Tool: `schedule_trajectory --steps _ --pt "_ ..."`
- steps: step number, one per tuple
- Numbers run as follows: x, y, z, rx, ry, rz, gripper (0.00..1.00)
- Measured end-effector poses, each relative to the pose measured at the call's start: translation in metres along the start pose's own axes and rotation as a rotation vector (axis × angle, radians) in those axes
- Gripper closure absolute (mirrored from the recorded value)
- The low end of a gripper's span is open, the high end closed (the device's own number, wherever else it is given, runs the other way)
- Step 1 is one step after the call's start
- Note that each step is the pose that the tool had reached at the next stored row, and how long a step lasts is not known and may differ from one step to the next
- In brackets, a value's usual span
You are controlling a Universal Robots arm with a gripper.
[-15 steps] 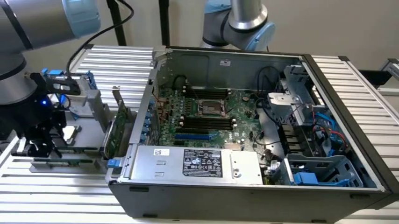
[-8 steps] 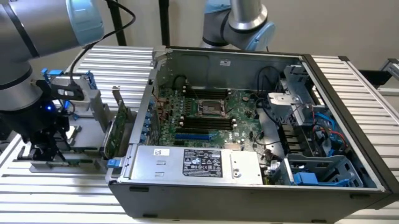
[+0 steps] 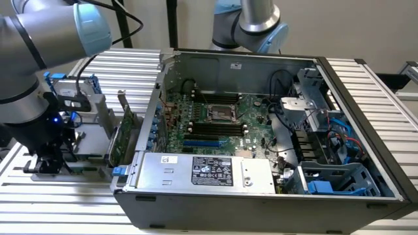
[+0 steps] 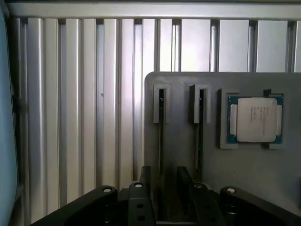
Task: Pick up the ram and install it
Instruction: 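Pick up the ram and move it above insertion slot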
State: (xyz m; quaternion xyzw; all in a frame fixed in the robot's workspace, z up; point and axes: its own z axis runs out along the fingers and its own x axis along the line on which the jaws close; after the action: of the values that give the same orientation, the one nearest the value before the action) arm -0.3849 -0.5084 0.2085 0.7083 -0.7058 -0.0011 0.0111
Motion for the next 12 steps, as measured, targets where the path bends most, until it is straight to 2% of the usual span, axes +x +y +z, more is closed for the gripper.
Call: schedule_trajectory --steps 7,12 --pt "0.001 0.0009 0.0126 0.0001 0.0003 -0.015 0.0" --pt "-0.002 0.0022 0.0141 0.0002 0.0003 -0.017 0.0"
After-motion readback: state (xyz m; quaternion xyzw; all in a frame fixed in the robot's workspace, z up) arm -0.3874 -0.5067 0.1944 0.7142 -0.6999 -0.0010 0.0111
